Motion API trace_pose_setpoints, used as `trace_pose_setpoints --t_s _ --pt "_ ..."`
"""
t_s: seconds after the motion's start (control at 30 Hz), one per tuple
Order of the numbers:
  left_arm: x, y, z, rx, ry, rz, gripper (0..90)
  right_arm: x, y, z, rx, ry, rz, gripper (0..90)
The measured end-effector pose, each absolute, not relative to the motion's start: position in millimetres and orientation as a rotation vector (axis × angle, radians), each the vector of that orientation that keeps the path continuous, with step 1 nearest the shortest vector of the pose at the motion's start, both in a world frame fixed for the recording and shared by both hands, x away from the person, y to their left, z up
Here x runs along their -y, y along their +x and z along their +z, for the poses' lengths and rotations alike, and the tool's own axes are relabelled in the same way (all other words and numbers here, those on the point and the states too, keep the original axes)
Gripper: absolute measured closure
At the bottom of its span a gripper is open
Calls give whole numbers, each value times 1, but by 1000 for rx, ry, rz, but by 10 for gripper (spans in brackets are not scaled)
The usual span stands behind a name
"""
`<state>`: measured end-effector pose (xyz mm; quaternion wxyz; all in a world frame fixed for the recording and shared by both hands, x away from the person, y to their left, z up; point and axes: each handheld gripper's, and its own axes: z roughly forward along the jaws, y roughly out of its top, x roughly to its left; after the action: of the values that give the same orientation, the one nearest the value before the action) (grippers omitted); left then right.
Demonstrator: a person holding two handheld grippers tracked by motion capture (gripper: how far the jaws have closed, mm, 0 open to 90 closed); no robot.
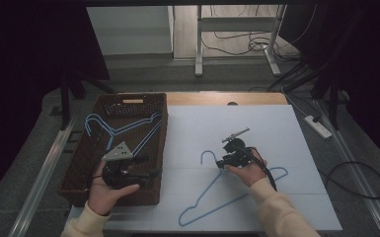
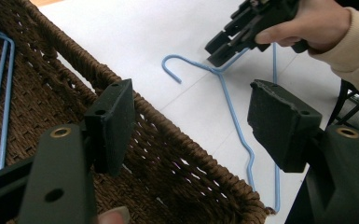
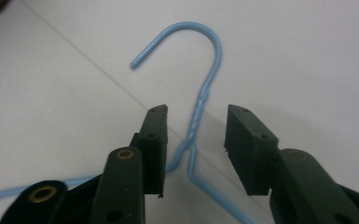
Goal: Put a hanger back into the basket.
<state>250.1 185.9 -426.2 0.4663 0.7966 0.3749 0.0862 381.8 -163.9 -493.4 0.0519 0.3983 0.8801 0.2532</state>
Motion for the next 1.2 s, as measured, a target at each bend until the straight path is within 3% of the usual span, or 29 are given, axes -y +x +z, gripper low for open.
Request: trace_pose_setpoints --t_s 0.17,0.57,1.2 --pt "-186 250 -427 -911 1958 205 326 149 387 -497 -2686 1235 668 592" --pt "-183 247 -427 -881 1971 198 325 125 392 -498 -2662 1294 383 838" --pt "-143 243 -428 -840 2044 165 326 140 376 -484 -2565 1299 662 863"
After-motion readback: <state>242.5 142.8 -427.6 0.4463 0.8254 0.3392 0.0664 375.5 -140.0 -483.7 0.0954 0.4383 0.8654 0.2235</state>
